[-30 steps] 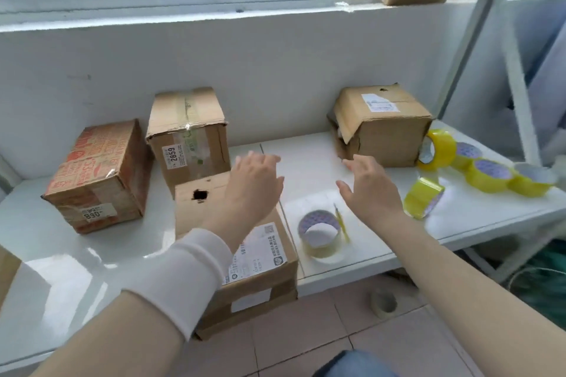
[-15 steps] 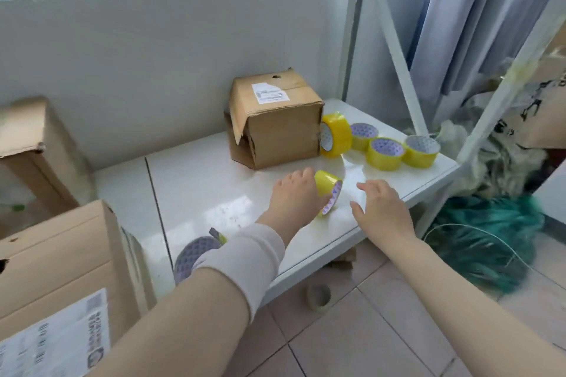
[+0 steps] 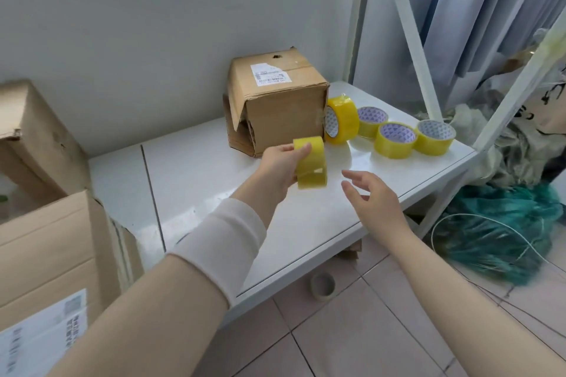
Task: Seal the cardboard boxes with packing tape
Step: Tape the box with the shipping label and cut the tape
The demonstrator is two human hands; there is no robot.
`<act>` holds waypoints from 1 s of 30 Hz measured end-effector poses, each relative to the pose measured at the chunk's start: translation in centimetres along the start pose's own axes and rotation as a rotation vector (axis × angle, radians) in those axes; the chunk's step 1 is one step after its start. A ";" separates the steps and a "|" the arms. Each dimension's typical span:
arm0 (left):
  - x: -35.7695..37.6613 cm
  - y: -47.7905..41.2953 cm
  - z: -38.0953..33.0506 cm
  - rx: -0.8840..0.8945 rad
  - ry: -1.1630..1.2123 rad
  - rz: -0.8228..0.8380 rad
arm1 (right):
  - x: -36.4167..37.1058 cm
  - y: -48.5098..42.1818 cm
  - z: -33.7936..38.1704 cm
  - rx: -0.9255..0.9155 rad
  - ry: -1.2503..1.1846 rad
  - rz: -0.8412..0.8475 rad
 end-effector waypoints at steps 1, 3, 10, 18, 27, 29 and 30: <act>-0.8 0.7 -0.9 -0.017 0.104 -0.013 | 0.2 0.2 1.0 -0.008 -0.072 0.023; -2.5 2.2 -2.6 -0.036 0.220 -0.019 | 0.7 0.7 3.8 -0.054 -0.165 0.063; -10.1 9.6 -6.5 -0.005 0.320 -0.077 | 4.1 3.8 15.7 -0.317 -0.287 0.166; -25.4 18.9 -11.5 0.301 -0.131 -0.373 | 10.8 7.5 25.9 -0.277 -0.660 0.465; -30.3 25.3 -11.3 0.454 -0.245 -0.111 | 18.6 13.3 32.5 -0.168 -0.775 1.023; -31.1 25.8 -10.5 0.418 -0.160 -0.085 | 19.6 13.8 32.7 -0.135 -0.784 1.011; -31.5 25.9 -10.3 0.413 -0.116 -0.089 | 20.0 13.7 32.5 -0.124 -0.782 0.967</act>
Point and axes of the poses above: each hand's wrist, its own y-axis away from the middle knuckle, its own x-axis out of the palm, z = x × y, the point moved 10 cm from there along -y, towards the middle knuckle, and after that the axes turned 7 degrees about y, right-handed, at the moved point
